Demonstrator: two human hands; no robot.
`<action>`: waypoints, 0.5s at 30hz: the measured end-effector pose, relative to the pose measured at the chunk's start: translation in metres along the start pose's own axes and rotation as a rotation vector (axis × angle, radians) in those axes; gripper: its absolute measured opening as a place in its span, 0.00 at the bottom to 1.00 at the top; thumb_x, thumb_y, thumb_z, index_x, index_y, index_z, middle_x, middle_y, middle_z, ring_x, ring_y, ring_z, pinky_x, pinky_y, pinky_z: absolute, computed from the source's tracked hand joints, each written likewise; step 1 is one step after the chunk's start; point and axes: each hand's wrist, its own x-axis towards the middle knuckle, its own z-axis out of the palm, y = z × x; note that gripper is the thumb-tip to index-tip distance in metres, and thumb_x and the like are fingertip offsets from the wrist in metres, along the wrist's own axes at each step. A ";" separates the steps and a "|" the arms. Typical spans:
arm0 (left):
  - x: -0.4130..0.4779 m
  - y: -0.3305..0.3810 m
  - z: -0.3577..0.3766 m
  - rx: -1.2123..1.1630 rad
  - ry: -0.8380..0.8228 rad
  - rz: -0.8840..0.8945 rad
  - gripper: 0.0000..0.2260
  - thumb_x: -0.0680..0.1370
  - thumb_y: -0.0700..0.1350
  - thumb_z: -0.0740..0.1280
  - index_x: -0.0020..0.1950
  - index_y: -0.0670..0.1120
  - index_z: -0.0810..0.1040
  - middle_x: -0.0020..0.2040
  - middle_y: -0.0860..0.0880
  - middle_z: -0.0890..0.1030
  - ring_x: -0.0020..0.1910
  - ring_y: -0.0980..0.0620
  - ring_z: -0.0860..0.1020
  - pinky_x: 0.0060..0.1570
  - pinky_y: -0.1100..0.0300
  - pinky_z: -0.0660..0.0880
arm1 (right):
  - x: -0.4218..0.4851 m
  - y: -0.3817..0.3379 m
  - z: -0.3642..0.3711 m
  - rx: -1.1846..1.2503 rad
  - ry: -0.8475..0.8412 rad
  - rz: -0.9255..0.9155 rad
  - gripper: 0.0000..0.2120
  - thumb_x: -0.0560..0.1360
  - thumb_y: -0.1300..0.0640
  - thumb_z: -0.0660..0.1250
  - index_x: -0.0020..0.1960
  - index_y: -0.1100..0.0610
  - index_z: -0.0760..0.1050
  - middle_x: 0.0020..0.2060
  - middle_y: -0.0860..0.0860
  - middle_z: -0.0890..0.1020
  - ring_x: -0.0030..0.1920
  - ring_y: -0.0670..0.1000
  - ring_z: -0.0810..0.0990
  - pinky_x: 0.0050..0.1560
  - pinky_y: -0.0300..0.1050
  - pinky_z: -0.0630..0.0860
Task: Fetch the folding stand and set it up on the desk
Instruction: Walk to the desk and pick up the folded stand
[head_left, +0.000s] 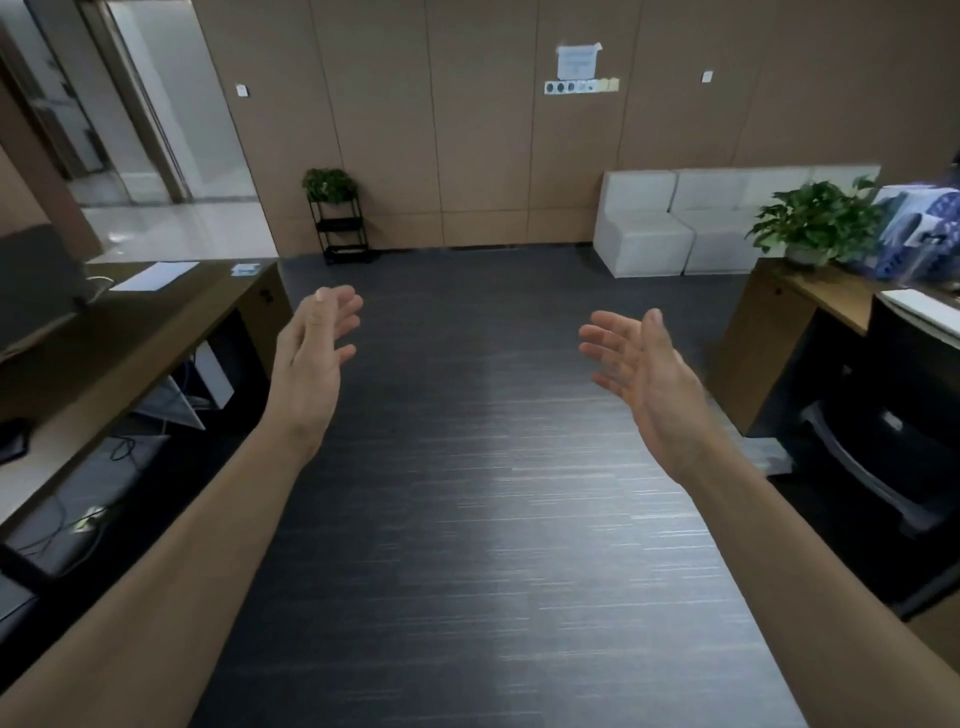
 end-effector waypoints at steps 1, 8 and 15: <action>0.018 -0.010 0.003 0.002 0.007 -0.003 0.24 0.85 0.58 0.50 0.74 0.48 0.71 0.72 0.48 0.76 0.71 0.52 0.75 0.73 0.47 0.70 | 0.020 0.006 0.004 -0.004 -0.008 0.003 0.24 0.81 0.37 0.47 0.63 0.46 0.76 0.59 0.44 0.83 0.60 0.46 0.82 0.61 0.44 0.74; 0.180 -0.088 0.016 0.018 0.088 0.025 0.24 0.85 0.58 0.50 0.73 0.48 0.72 0.72 0.48 0.76 0.71 0.51 0.74 0.72 0.47 0.70 | 0.206 0.045 0.049 -0.019 -0.055 -0.020 0.27 0.81 0.38 0.47 0.66 0.50 0.76 0.62 0.50 0.82 0.62 0.49 0.81 0.67 0.52 0.74; 0.352 -0.135 0.010 0.036 0.134 0.000 0.23 0.85 0.57 0.50 0.74 0.48 0.72 0.72 0.47 0.76 0.71 0.51 0.74 0.73 0.46 0.70 | 0.389 0.065 0.113 -0.018 -0.124 -0.027 0.26 0.81 0.37 0.47 0.65 0.47 0.76 0.62 0.49 0.82 0.63 0.48 0.80 0.69 0.55 0.72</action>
